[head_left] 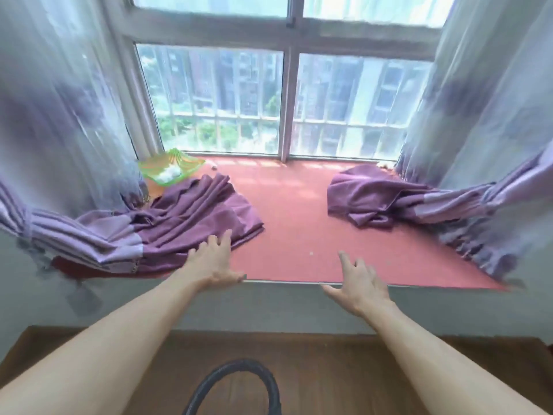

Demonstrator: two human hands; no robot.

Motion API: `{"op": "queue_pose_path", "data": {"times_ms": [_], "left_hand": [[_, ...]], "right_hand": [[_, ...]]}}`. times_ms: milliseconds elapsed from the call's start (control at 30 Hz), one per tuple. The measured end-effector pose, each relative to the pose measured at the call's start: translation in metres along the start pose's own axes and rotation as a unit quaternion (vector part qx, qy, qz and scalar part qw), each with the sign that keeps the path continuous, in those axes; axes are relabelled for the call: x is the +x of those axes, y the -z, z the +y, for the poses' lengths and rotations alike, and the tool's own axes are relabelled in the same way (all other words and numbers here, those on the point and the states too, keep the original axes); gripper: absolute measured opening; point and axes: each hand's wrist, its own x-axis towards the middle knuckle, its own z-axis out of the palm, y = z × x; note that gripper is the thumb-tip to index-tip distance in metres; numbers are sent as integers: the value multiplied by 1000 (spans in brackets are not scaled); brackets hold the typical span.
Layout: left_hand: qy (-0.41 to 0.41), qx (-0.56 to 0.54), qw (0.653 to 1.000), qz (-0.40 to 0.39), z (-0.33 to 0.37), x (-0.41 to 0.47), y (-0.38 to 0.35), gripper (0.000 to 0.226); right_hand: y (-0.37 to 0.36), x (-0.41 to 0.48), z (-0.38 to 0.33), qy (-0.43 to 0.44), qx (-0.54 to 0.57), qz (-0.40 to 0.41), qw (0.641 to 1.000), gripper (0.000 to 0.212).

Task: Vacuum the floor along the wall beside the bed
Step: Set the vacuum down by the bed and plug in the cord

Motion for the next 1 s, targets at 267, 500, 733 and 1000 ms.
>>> {"op": "queue_pose_path", "data": {"times_ms": [267,500,733,1000], "left_hand": [[-79,38,990,110,75,-30,188,108],[-133,82,975,157,130,-58,291,101],[-208,113,956,172,162,-66,331,100],[-291,129,932,175,148,-31,348,99]], "right_hand": [[202,-23,16,35,-63,90,993,85],[320,-56,26,32,-54,138,988,84],[373,-82,29,-2,-55,155,986,92],[385,-81,-12,-50,-84,162,982,97]]}}
